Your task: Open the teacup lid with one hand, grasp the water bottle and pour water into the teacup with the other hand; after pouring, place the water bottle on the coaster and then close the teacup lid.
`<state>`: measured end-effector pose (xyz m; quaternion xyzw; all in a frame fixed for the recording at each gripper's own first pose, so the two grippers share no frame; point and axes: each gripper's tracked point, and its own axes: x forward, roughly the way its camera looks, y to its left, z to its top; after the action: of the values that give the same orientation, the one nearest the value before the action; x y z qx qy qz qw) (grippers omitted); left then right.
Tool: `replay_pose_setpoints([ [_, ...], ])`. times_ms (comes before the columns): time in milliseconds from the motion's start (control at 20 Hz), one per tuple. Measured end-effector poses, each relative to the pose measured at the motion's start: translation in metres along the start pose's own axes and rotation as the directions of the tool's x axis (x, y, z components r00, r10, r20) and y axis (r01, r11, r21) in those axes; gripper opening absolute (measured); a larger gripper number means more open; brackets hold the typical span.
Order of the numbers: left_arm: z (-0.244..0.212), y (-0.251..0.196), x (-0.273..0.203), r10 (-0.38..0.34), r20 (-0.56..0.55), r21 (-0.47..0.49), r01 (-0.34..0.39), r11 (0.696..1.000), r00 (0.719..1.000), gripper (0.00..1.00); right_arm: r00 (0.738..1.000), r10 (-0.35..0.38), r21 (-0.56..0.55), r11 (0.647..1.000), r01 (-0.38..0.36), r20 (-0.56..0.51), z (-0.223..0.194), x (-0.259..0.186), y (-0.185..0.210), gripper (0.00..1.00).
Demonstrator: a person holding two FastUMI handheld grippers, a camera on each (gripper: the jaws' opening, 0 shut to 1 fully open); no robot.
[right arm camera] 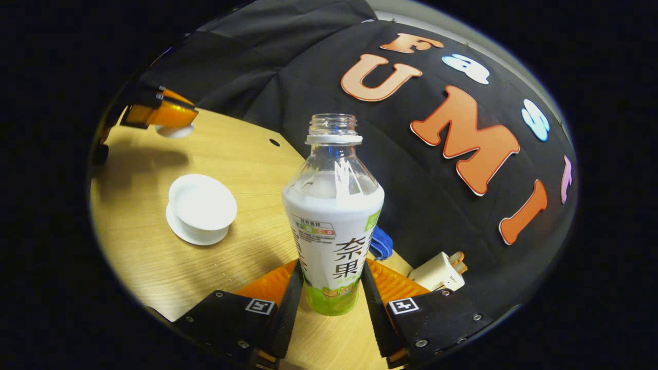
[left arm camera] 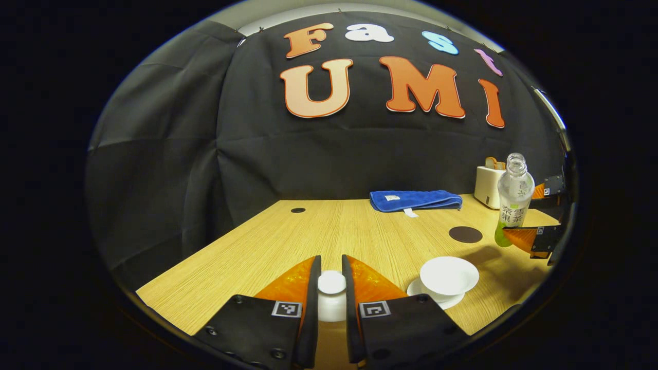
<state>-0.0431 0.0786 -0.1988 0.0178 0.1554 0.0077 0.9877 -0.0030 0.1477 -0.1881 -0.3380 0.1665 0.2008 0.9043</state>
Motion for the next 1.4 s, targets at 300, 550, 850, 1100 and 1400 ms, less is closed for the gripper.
replay_pose_setpoints([
  [300,-0.008,0.015,-0.007,0.018,-0.004,-0.018,-0.018,1.0,1.0,0.27,0.993,-0.113,-0.264,0.958,0.116,0.028,0.009,0.006,-0.012,0.65],
  [550,-0.016,0.026,-0.011,0.036,-0.007,-0.033,-0.036,0.999,0.999,0.27,0.986,-0.152,-0.417,0.894,0.165,0.065,0.014,0.011,-0.013,0.65],
  [850,-0.021,0.033,-0.016,0.044,-0.009,-0.04,-0.045,0.998,0.999,0.27,0.982,-0.161,-0.546,0.816,0.188,0.097,0.016,0.012,-0.013,0.65],
  [1100,-0.026,0.036,-0.018,0.042,-0.02,-0.057,-0.043,0.997,0.999,0.29,0.972,-0.18,-0.662,0.712,0.235,0.151,0.019,0.017,-0.017,0.65],
  [1400,-0.029,0.039,-0.019,0.047,-0.028,-0.057,-0.049,0.997,0.998,0.27,0.967,-0.168,-0.724,0.642,0.254,0.19,0.016,0.018,-0.02,0.65],
])
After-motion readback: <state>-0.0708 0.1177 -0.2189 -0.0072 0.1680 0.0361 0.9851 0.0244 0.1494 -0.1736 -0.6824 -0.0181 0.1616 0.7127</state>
